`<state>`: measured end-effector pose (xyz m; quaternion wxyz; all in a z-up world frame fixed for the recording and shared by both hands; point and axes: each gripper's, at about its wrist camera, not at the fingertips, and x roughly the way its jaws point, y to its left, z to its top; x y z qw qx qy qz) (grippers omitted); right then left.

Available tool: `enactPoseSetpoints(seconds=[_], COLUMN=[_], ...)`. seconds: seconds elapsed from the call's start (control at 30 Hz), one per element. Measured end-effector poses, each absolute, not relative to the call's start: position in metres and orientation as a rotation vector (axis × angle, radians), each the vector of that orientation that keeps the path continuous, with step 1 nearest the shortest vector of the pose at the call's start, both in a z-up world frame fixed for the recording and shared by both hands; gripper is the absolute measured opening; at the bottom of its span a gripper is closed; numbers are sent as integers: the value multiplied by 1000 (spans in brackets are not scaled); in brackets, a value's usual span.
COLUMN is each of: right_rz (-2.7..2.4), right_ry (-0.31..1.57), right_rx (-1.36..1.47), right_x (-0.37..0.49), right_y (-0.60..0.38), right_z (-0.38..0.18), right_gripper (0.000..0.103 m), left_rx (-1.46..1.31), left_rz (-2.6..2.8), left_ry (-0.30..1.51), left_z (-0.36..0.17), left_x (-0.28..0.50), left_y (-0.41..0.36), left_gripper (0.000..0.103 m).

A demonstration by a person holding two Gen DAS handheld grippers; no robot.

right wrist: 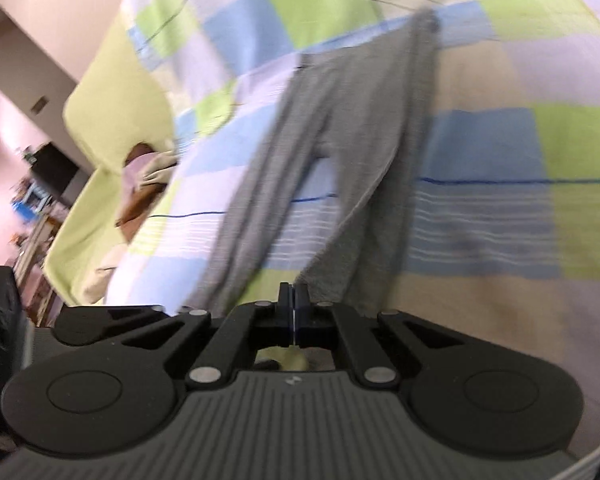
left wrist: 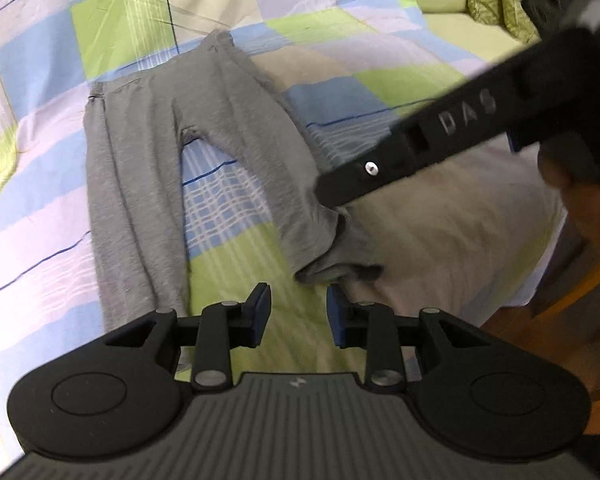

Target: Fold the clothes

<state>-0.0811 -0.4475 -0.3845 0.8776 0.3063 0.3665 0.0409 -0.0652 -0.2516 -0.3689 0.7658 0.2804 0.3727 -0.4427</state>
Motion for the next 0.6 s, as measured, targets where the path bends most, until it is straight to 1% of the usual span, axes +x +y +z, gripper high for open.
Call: enactPoseSetpoints(seconds=[0.07,0.2,0.4,0.47,0.6], right_rz=[94,34,-195,-223,-255], right_ry=[751,725,702,715,812], right_rx=[628,628,655,652,577], right_x=[-80,-93,-173,-184,-196], right_y=[-446,-457,-520,-530,-539], right_z=[-379,-365,-331,-332,-353], right_gripper=[0,0,0,0,0], left_rx=[605,616,642,654,733], left_rz=[-958,-972,-1063,-1097,-1148], left_ry=[804,804,781,770,733], left_z=[-370,-371,-375,-378,-386], left_x=[-62,-63,-83,-90,-104], left_y=[-252,-256,-282,-294,-312], left_gripper=[40,40,41,41,42])
